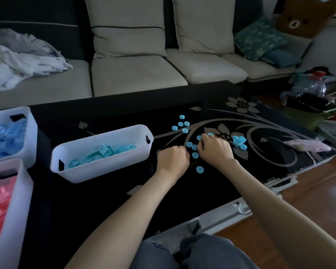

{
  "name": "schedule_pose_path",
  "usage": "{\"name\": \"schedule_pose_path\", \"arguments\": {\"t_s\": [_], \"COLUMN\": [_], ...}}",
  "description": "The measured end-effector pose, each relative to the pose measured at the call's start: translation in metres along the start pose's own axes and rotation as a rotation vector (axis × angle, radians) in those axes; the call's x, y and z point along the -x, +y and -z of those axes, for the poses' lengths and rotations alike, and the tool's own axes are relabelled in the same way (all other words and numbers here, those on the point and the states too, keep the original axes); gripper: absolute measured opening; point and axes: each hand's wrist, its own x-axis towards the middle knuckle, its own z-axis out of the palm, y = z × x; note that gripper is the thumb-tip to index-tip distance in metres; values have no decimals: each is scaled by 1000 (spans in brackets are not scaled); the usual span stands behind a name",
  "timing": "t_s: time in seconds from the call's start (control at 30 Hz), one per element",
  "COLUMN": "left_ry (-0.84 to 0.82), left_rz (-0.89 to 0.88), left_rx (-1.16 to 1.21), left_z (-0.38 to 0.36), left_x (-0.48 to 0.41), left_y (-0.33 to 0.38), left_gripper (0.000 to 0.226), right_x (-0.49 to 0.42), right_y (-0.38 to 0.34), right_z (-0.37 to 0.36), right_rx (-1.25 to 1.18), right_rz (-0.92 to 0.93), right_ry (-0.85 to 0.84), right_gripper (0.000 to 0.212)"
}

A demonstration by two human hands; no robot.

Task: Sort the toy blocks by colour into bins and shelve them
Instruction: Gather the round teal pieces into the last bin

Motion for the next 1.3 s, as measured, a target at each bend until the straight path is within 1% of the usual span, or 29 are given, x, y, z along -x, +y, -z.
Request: {"name": "schedule_pose_path", "arguments": {"t_s": [0.07,0.13,0.17,0.23,0.27,0.33,0.37,0.4,0.43,0.47,0.5,0.57,0.6,0.63,0.7,0.73,0.77,0.8,0.83,0.9,1.0,1.07,1.13,1.17,1.23,1.3], "left_ry": [-21,-31,-25,-32,-30,-101,-102,-49,-49,-72,-67,14,35,80,194,220,283,367,402,331,255,209,141,96,-17,-99], "left_rz": [-8,-64,-100,-103,-119,-145,-117,-98,-55,-34,-25,-69,-38,-11,-41,-14,49,108,172,270,359,389,395,389,361,348], "left_rx": [-17,-82,-137,-205,-231,-240,-231,-215,-168,-138,-119,-152,-142,-139,-159,-106,-50,-15,5,25,91,112,100,103,156,222], "left_z": [3,13,14,15,12,14,17,15,19,20,22,23,26,35,61,76,93,108,122,141,143,140,133,129,120,113], "left_x": [1,7,7,7,7,12,13,12,13,17,20,26,29,31,33,32,32,30,28,27,33,36,34,34,32,29], "left_y": [1,4,4,5,4,7,7,7,5,4,1,-4,-7,-10,-19,-23,-30,-38,-49,-80,-125,-140,-148,-150,-151,-150], "left_gripper": [29,21,24,31,27,10,19,30,37,39,36,40,42,41,34,31,32,37,41,48,51,51,50,48,39,29], "right_x": [-1,-2,-3,-5,-5,-7,-8,-7,-7,-6,-5,-4,-5,-8,-15,-19,-21,-24,-26,-28,-30,-30,-27,-26,-24,-24], "right_y": [-3,-6,-8,-11,-12,-16,-17,-18,-21,-23,-26,-36,-44,-53,-76,-90,-106,-120,-135,-161,-186,-195,-196,-194,-187,-177], "right_z": [1,1,1,4,6,7,9,9,11,12,15,25,31,38,52,60,66,72,77,77,64,53,46,44,38,37], "right_rx": [27,50,44,0,-34,-111,-152,-192,-233,-275,-326,-447,-507,-563,-631,-638,-645,-653,-659,-614,-449,-396,-330,-251,-137,-181], "right_rz": [0,3,-7,-55,-87,-146,-175,-202,-218,-233,-247,-251,-236,-207,-119,-65,-9,39,84,161,230,276,345,388,442,440], "right_ry": [-3,-11,-17,-40,-54,-78,-81,-85,-77,-63,-40,9,29,51,83,97,105,110,109,66,-97,-232,-298,-289,-223,-148], "right_gripper": [24,25,25,26,27,27,27,27,27,27,27,26,26,26,27,27,27,28,29,30,23,33,41,42,35,34]}}
